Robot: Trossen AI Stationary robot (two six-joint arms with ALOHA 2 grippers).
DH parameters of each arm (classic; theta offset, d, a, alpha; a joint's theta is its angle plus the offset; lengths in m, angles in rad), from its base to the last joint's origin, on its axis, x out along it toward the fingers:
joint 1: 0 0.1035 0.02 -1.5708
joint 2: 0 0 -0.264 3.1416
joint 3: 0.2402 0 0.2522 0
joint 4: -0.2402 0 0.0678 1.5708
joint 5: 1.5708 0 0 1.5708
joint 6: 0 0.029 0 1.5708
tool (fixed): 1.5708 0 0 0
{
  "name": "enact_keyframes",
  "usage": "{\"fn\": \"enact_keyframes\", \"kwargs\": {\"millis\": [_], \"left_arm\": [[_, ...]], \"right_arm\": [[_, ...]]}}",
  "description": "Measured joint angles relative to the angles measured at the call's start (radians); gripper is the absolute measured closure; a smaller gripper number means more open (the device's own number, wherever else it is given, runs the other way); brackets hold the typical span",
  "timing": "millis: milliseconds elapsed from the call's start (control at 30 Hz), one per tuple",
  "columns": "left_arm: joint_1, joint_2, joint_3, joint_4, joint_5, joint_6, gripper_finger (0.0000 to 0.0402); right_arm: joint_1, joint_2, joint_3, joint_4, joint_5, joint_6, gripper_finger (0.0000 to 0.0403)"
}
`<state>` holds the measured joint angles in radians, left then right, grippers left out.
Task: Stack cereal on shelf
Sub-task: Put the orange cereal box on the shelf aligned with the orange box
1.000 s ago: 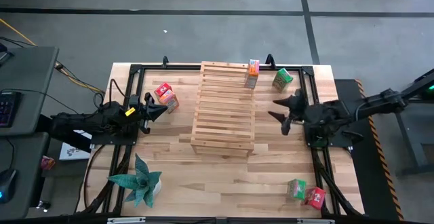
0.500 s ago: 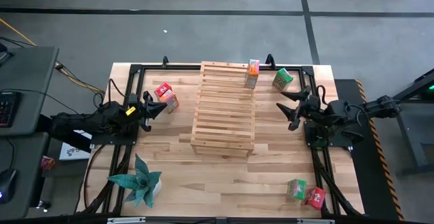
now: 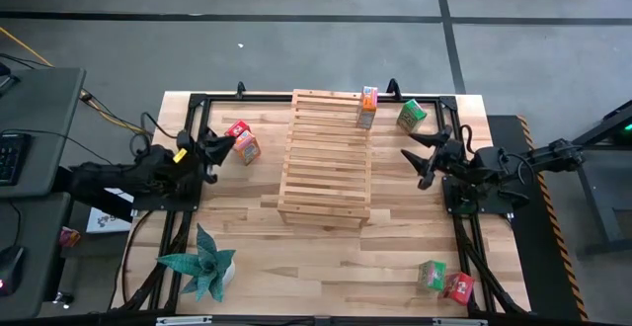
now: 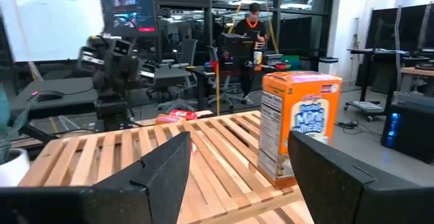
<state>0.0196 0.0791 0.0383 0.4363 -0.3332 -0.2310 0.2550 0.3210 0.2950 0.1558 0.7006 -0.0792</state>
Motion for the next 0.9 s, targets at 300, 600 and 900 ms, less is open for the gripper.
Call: {"fn": "enact_keyframes", "kwargs": {"millis": [300,600,900], "left_arm": [[0.000,0.286,0.223,-0.256,-0.068,-0.001,0.0158],[0.071,0.651,0.641,-1.012,-0.182,-0.259,0.0102],[0.201,0.923,0.785,-1.270,-0.010,-0.337,0.0101]], "right_arm": [[0.000,0.000,0.000,0.000,0.007,0.000,0.0162],[0.000,0.000,0.000,-0.042,0.007,0.024,0.0162],[0.000,0.000,0.000,-0.066,0.007,0.053,0.0162]]}}
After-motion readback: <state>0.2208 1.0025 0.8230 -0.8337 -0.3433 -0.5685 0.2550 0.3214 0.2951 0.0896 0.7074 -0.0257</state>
